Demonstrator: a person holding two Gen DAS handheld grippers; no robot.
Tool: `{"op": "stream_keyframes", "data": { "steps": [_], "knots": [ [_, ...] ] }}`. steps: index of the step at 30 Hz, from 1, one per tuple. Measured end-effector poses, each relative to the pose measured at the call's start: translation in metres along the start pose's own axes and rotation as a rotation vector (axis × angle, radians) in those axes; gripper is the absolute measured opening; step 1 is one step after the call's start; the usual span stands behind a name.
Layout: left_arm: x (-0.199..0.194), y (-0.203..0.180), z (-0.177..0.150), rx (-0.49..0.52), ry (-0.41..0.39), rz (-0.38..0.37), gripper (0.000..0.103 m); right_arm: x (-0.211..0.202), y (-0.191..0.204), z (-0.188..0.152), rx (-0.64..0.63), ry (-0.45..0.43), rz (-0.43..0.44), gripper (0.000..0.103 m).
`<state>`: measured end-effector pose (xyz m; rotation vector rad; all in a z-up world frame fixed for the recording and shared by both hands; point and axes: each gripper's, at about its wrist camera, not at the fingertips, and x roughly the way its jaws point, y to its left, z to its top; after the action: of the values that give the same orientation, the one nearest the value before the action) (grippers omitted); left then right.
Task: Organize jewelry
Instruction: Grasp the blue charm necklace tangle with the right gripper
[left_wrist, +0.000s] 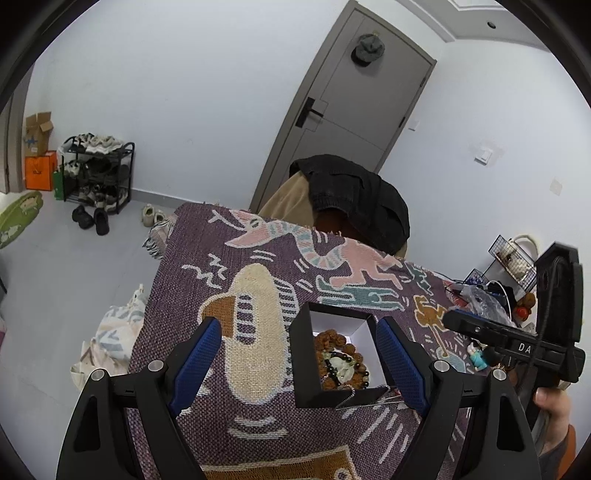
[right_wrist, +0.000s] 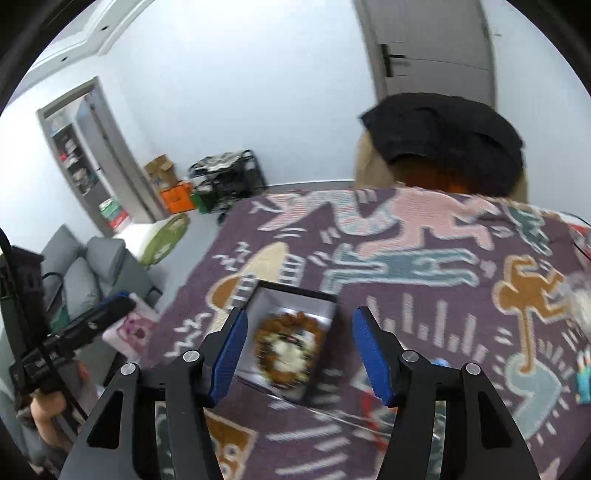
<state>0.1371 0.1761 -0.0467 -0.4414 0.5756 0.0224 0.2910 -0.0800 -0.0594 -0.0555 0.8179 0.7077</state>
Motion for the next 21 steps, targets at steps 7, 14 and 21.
{"op": "stream_keyframes", "data": {
  "steps": [7,14,21],
  "knots": [
    [0.002,-0.017,-0.015,0.015,-0.013,-0.024,0.086,-0.016,-0.046,-0.028,0.046,0.025,-0.094,0.056],
    [0.001,-0.025,-0.027,0.017,-0.014,-0.042,0.086,-0.008,-0.076,-0.054,0.098,0.079,-0.113,0.043],
    [0.001,-0.024,-0.041,-0.013,-0.003,-0.065,0.086,0.016,-0.087,-0.077,0.147,0.144,-0.081,0.032]
  ]
}}
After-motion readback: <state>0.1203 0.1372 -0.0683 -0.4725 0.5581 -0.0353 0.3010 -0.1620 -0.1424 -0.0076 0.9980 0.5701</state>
